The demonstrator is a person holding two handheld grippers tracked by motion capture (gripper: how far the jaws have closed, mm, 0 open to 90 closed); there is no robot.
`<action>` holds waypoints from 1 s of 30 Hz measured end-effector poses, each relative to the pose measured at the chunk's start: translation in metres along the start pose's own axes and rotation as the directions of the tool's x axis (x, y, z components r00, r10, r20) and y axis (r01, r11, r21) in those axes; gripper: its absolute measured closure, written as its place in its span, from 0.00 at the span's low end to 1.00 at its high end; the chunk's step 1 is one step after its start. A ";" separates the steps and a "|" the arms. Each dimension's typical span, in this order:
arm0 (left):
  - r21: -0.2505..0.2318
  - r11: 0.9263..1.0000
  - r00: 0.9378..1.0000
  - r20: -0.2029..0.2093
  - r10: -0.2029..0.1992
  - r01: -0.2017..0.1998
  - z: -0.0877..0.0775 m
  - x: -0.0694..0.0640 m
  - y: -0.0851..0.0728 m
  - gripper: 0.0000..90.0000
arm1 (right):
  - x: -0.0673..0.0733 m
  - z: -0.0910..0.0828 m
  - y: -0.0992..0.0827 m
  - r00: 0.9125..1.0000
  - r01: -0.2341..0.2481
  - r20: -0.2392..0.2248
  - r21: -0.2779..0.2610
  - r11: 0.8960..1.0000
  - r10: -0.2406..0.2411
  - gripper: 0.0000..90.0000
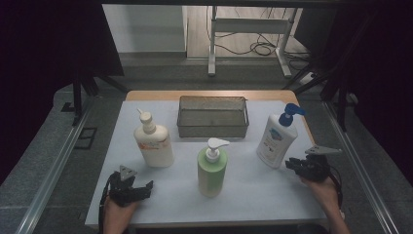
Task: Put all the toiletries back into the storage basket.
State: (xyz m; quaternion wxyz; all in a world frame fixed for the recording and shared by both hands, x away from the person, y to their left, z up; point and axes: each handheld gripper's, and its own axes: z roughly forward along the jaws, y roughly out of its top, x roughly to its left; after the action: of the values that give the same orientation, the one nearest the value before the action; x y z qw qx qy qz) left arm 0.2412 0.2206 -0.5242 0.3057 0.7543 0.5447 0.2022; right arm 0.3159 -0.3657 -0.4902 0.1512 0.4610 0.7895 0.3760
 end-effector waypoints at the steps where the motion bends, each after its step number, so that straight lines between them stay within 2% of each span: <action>1: 0.000 1.000 1.000 0.000 0.000 0.000 0.000 0.000 0.000 0.13 | 0.002 -0.002 0.000 1.000 0.006 -0.003 -0.001 1.000 -0.006 0.76; 3: 0.000 1.000 1.000 0.000 0.000 0.000 0.000 0.000 0.000 0.13 | 0.006 -0.006 0.002 1.000 0.024 -0.010 -0.005 1.000 -0.024 0.73; 11: -0.001 1.000 1.000 0.000 -0.001 0.001 0.000 0.000 0.000 0.13 | 0.016 -0.015 0.008 0.999 0.047 -0.012 -0.021 0.999 -0.047 0.63; 20: -0.001 1.000 1.000 0.000 0.000 0.000 0.000 0.000 0.000 0.13 | 0.027 -0.028 0.026 0.997 0.072 -0.030 -0.055 0.996 -0.073 0.52; 30: -0.001 1.000 1.000 0.000 0.002 -0.002 0.000 0.000 0.000 0.13 | 0.031 -0.034 0.045 0.995 0.089 -0.033 -0.061 0.994 -0.091 0.46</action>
State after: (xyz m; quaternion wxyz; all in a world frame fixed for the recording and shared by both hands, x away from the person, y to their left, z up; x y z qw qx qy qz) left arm 0.2412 0.2208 -0.5243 0.3058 0.7546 0.5440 0.2026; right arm 0.3071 -0.3420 -0.4312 0.1675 0.4133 0.8005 0.4004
